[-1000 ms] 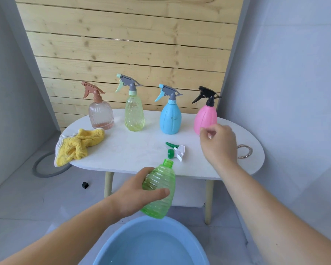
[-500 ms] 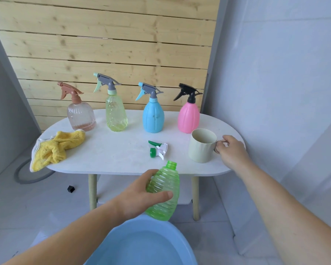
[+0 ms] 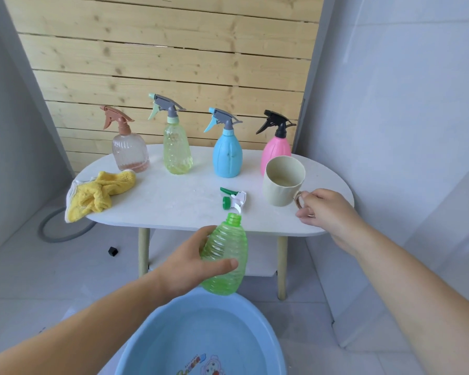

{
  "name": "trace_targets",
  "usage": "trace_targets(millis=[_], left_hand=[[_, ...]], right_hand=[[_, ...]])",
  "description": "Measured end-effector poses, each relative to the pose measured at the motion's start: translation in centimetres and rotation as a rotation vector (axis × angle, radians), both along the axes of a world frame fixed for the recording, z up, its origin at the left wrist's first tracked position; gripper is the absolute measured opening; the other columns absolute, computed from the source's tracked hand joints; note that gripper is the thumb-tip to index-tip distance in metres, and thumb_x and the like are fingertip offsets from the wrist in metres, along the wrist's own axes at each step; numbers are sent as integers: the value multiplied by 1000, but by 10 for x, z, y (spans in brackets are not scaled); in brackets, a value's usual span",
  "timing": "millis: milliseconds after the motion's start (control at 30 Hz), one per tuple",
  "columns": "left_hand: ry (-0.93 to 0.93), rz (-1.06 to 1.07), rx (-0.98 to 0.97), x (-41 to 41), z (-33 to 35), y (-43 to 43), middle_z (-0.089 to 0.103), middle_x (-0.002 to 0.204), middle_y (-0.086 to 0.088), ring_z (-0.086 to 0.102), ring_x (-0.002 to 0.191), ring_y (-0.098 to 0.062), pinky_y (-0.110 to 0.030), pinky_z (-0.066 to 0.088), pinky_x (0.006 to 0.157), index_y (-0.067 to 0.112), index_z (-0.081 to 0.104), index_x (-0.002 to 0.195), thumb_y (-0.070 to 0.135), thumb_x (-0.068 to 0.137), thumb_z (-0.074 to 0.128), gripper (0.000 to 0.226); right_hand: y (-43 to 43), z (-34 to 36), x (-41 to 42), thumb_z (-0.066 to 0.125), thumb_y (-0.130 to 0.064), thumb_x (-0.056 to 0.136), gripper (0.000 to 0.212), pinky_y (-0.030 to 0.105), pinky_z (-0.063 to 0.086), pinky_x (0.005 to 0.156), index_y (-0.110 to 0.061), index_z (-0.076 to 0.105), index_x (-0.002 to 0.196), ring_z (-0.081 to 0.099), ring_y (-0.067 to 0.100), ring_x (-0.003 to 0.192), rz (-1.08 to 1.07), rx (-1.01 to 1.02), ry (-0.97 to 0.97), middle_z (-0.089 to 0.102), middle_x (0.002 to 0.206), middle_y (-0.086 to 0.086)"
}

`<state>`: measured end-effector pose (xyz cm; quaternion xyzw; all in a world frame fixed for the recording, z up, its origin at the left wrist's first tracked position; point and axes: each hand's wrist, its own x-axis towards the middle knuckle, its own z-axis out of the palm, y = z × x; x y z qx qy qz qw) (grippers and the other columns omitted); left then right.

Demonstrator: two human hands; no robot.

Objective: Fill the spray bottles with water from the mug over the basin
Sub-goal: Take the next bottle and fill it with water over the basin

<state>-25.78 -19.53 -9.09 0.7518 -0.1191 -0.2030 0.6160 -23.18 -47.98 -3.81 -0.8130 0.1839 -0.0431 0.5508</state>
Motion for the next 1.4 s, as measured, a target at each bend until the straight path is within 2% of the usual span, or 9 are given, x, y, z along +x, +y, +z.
trace_targets(millis=[133, 300, 500, 700, 900, 1000, 1067, 1167, 1400], left_hand=[[-35, -18, 33, -11, -4, 28, 72, 117, 4, 69, 110, -12, -27, 58, 89, 30, 61, 129, 30, 66, 88, 69], [29, -14, 71, -28, -31, 69, 71, 118, -4, 69, 110, -18, -33, 58, 93, 27, 59, 130, 22, 67, 88, 69], [130, 57, 181, -49, -94, 91, 72, 112, -6, 72, 103, -23, -45, 58, 94, 32, 54, 129, 40, 54, 92, 85], [226, 147, 221, -76, -165, 90, 71, 115, 0, 72, 101, -15, -39, 60, 91, 37, 47, 130, 46, 47, 95, 96], [269, 188, 302, -96, -210, 92, 69, 114, 8, 69, 100, -8, -25, 58, 82, 35, 50, 129, 31, 61, 96, 82], [291, 212, 319, -99, -227, 97, 72, 110, 8, 70, 99, -8, -32, 60, 87, 35, 56, 123, 43, 49, 94, 84], [299, 220, 335, -102, -237, 98, 71, 110, 8, 69, 99, -6, -26, 58, 83, 33, 55, 125, 36, 56, 97, 81], [297, 214, 357, -103, -245, 98, 69, 110, 9, 67, 98, -3, -16, 53, 76, 32, 52, 126, 26, 66, 96, 75], [300, 210, 367, -101, -259, 100, 69, 109, 8, 68, 97, -6, -20, 54, 77, 29, 53, 129, 28, 63, 98, 79]], right_hand=[[30, 5, -37, 54, -22, 100, 29, 42, 58, 89, 0, 62, 81, 69, 21, 78, 137, 178, 7, 65, 66, 8], [65, -24, -65, 52, -23, 101, 30, 43, 58, 89, -2, 64, 84, 66, 19, 73, 226, 211, 123, 62, 63, 2], [96, -108, -72, 46, -18, 102, 28, 45, 53, 97, -3, 63, 85, 67, 24, 82, 276, 181, 395, 62, 53, 3], [111, -198, -77, 49, -25, 99, 25, 36, 52, 91, -15, 66, 83, 62, 18, 84, 394, -43, 539, 72, 80, 3], [110, -258, -91, 52, -33, 97, 37, 27, 36, 56, -8, 60, 70, 45, 17, 59, 448, -350, 507, 68, 77, 12], [114, -270, -95, 51, -30, 98, 44, 30, 27, 54, -15, 39, 59, 35, 19, 56, 531, -467, 501, 45, 60, 6], [116, -274, -96, 49, -28, 99, 47, 32, 23, 51, -18, 31, 57, 31, 17, 54, 577, -531, 515, 36, 57, -2], [117, -284, -97, 48, -25, 99, 47, 29, 24, 49, -18, 33, 54, 35, 18, 57, 628, -597, 529, 39, 59, -3], [115, -292, -95, 49, -26, 100, 48, 29, 34, 54, -21, 38, 53, 49, 26, 72, 679, -632, 522, 56, 75, 1]])
